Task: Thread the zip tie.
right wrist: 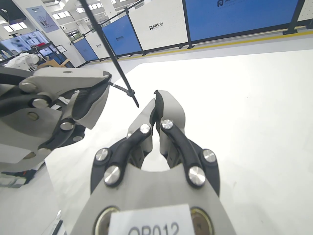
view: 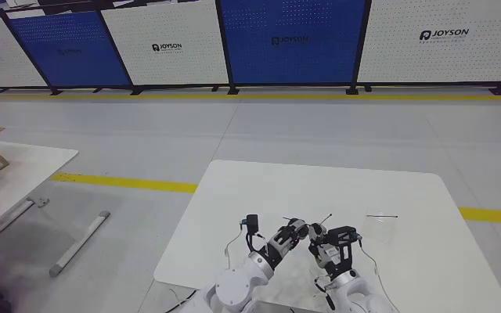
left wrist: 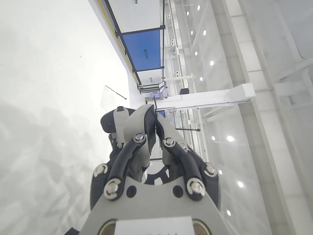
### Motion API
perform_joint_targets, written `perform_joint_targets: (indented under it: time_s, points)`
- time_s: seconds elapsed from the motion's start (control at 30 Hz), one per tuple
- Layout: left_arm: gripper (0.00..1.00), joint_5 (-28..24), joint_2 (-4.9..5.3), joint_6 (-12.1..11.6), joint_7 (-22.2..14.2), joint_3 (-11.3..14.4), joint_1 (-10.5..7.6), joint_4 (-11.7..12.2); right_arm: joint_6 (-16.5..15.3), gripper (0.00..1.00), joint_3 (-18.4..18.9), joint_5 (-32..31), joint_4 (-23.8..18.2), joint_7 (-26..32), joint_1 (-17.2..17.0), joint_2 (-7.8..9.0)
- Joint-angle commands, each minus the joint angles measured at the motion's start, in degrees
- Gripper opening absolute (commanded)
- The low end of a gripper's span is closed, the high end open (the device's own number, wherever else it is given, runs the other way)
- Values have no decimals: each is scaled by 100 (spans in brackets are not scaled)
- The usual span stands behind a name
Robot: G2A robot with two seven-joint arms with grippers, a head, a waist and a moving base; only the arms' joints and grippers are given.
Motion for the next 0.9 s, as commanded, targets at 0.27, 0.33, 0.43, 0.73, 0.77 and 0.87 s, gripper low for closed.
perform_joint_targets:
  time_s: [0.27,0.33,0.43,0.73,0.77,0.87]
  points:
    - [0,-233,-15,28,177,-60,-27,40,355,100,414,124,27,-500,-223,37]
    - [0,-255,-19,23,225,-68,-30,39,492,100,365,43,-50,-682,-324,27]
    - [0,-286,-33,8,359,-56,-52,46,981,100,384,-23,-168,-1062,-483,1]
    - [0,-140,-51,42,423,37,-119,52,1100,100,369,48,-392,-1292,-627,-22]
    - [0,-140,-51,42,423,37,-119,52,1100,100,369,48,-392,-1292,-627,-22]
    - [0,-140,-51,42,423,37,-119,52,1100,100,369,48,-392,-1292,-627,-22]
